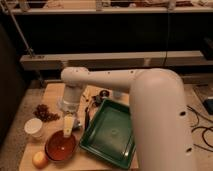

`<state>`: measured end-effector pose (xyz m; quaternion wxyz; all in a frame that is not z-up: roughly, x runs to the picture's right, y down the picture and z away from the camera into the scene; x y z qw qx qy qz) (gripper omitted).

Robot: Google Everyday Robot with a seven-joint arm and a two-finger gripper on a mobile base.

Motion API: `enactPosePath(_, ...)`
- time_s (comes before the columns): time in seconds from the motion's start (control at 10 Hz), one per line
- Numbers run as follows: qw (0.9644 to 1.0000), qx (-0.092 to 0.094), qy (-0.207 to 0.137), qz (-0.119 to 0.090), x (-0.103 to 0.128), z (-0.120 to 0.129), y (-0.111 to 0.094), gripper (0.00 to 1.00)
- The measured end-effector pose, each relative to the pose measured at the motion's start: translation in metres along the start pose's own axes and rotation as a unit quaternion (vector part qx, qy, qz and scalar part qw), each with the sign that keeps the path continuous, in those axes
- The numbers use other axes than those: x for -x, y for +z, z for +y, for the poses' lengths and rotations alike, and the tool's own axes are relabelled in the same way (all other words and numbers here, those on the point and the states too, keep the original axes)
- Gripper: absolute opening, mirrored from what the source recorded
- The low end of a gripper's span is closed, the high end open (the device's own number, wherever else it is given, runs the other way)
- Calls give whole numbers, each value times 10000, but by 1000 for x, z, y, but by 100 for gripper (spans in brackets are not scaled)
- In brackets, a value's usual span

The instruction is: Stack bowls into tray

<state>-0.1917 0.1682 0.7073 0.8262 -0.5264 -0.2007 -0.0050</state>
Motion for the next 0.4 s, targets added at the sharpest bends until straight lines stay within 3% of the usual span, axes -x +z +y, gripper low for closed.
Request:
enactPosePath(0.2,9969,-66,765,-192,-6,-9,8,80)
enactPosePath(0.4,9951,-64,969,-166,-5,-15,12,80)
